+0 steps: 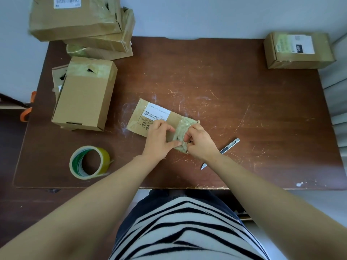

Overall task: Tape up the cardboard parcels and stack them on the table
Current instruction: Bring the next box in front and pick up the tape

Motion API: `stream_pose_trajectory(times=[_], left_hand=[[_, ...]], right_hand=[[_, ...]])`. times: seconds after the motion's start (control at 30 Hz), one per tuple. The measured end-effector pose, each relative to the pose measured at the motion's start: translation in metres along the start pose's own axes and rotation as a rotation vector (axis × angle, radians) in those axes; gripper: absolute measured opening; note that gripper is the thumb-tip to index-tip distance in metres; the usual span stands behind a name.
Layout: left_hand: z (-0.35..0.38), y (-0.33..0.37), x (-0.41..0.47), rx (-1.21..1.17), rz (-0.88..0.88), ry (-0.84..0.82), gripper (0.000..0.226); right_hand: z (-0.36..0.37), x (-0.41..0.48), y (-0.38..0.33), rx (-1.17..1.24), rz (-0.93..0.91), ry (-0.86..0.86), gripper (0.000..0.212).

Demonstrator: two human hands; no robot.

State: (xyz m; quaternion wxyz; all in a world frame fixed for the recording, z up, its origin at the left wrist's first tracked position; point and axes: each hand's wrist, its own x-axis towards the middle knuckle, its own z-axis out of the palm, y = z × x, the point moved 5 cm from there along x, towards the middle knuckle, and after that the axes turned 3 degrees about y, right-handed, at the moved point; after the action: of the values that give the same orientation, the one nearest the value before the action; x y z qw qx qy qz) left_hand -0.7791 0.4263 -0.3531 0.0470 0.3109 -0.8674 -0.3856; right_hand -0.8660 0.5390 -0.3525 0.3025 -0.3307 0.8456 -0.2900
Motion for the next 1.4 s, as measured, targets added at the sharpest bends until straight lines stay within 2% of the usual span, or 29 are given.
stream_pose_trajectory(times=[0.1, 0.27, 0.47, 0.63, 0.8, 0.93, 1.07, 1.17, 1.3, 1.4], left_hand=[[-0.005, 0.003, 0.004, -0.014, 0.025, 0.038, 0.023], [-0.003, -0.001, 0.005, 0.006, 0.033, -0.081, 0.055], [-0.002, 0.001, 0.009, 0.009, 0.041, -0.047, 0.029], [-0.002, -0.001, 0.012, 0.060, 0.024, -0.147, 0.048], [-0.003, 0.000, 0.013, 0.033, 0.059, -0.089, 0.021], [-0.003, -0.001, 0.013, 0.063, 0.046, -0.149, 0.045], [-0.003, 0.000, 0.012, 0.049, 0.039, -0.080, 0.031], [-0.002, 0.001, 0.012, 0.076, 0.040, -0.128, 0.046], [-0.004, 0.001, 0.012, 0.081, 0.055, -0.065, 0.029], [-0.003, 0.003, 0.012, 0.103, 0.055, -0.127, 0.033]], right_hand=[[0.000, -0.001, 0.001, 0.010, 0.002, 0.002, 0.023], [0.001, 0.000, 0.003, 0.000, 0.021, -0.005, 0.021], [-0.002, -0.002, 0.001, 0.025, 0.013, 0.001, 0.022], [-0.002, -0.002, 0.000, 0.037, 0.033, 0.002, 0.022], [-0.002, -0.003, 0.002, 0.048, 0.035, 0.005, 0.025], [0.000, -0.002, 0.002, 0.029, 0.035, 0.002, 0.024], [0.000, -0.002, 0.003, 0.029, 0.042, 0.000, 0.025], [-0.001, -0.003, 0.002, 0.013, 0.038, 0.000, 0.024], [-0.004, -0.003, -0.001, 0.041, 0.064, -0.006, 0.024], [-0.010, -0.003, -0.005, 0.074, 0.091, -0.009, 0.025]])
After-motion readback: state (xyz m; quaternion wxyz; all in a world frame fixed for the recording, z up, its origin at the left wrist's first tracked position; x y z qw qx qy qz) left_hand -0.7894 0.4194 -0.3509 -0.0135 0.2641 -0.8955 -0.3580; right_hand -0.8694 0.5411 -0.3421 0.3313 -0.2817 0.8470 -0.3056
